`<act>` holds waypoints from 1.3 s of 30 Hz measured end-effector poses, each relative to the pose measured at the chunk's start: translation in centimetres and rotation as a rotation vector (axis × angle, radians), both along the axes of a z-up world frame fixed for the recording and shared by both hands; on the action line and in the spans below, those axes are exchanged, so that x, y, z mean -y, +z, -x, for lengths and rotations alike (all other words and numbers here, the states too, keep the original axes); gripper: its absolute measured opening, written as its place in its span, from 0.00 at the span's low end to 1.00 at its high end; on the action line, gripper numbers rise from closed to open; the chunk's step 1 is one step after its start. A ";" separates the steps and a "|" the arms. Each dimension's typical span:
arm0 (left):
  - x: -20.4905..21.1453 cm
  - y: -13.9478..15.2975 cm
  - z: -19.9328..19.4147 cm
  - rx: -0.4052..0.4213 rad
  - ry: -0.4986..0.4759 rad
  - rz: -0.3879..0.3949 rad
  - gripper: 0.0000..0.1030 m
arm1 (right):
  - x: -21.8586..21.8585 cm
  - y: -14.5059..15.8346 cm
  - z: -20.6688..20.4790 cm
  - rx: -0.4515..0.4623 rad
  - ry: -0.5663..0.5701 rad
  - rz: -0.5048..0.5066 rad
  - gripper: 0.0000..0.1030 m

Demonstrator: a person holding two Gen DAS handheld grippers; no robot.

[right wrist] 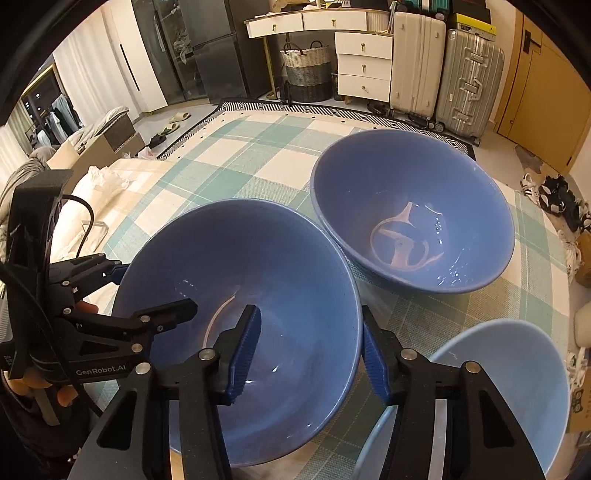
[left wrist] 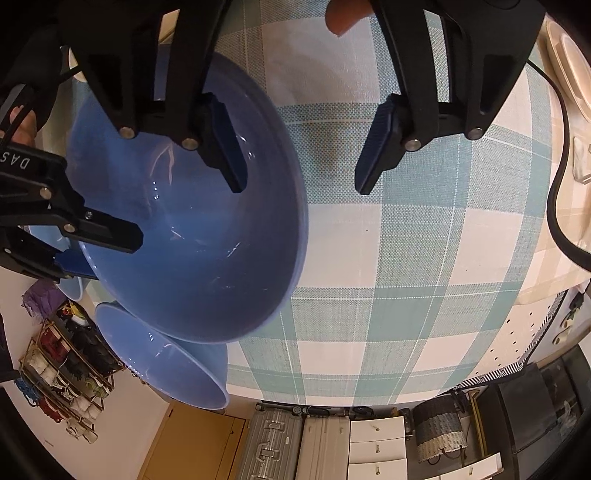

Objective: Organize plates and bowls
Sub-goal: 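Close the left tool on the blue bowl rim while the right tool grips it, then lift the blue bowl with both tools and carry it over another blue bowl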

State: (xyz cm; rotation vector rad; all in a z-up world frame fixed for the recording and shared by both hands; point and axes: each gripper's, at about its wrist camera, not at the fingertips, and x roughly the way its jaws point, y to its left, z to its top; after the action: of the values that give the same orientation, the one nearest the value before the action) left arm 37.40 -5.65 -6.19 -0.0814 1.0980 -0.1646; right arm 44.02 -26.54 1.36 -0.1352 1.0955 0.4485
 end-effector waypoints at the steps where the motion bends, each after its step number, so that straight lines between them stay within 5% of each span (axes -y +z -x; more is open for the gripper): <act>1: 0.0 0.0 0.0 0.001 -0.002 0.003 0.49 | 0.0 0.0 -0.1 -0.001 0.002 0.000 0.53; 12: 0.2 -0.7 0.2 -0.022 -0.015 0.026 0.32 | -0.9 -0.2 0.5 0.001 0.032 0.017 0.49; 22: -0.7 -1.9 0.3 -0.039 0.013 0.031 0.09 | -1.7 -1.1 0.4 -0.020 0.065 0.035 0.22; 26: -1.1 -1.6 0.2 -0.024 0.016 0.034 0.08 | -1.4 -1.2 0.1 -0.030 0.050 0.023 0.11; 39: -0.1 3.9 -0.3 0.104 -0.004 0.020 0.07 | 0.0 4.3 0.9 0.095 0.007 -0.003 0.10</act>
State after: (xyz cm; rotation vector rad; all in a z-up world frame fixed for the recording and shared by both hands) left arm 37.74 -5.60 -2.31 -0.0873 0.9930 -0.1813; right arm 43.15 -26.51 5.62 -0.1559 1.0016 0.4457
